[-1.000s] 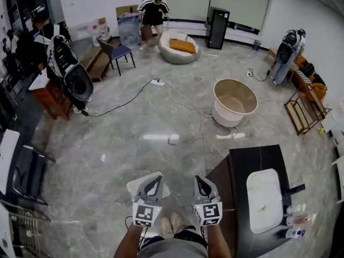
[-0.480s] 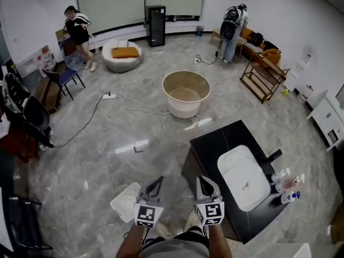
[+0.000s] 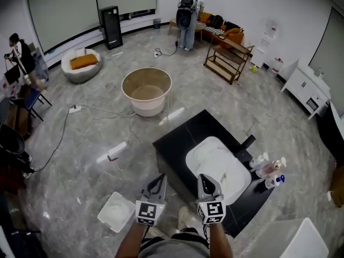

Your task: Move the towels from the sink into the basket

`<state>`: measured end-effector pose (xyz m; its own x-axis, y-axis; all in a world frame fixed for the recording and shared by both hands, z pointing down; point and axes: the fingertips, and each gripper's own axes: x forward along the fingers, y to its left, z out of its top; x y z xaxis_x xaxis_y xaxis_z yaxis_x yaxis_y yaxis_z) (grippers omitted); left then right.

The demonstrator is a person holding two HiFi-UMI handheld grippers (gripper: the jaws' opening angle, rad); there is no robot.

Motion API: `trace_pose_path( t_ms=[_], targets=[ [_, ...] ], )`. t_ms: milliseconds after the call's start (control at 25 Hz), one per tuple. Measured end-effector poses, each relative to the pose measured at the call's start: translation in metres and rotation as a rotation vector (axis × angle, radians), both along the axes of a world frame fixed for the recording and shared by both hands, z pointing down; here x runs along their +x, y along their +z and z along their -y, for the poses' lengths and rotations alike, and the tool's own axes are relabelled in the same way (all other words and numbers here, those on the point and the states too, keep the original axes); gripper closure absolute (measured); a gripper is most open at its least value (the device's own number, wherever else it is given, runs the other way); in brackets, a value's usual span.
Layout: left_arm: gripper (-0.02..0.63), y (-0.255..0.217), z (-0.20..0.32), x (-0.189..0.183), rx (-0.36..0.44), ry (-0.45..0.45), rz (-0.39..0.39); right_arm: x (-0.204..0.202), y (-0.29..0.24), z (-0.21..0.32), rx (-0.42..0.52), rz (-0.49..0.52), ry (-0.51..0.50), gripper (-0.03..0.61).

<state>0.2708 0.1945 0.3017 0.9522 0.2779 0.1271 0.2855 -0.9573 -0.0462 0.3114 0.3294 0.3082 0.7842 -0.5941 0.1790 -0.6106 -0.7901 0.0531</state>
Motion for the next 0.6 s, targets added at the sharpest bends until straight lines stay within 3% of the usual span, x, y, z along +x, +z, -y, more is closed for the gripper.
trace_pose_path(
  t_ms=[320,600],
  targets=[
    [0.604,0.037,-0.076,0.079,-0.017,0.107,0.068,0.07,0.035,-0.082,-0.014,0.064,0.114,0.578],
    [0.604,0.093,-0.131,0.145,-0.008,0.169,0.147,0.126,0.093,-0.134,-0.038,0.151,0.155,0.577]
  ],
)
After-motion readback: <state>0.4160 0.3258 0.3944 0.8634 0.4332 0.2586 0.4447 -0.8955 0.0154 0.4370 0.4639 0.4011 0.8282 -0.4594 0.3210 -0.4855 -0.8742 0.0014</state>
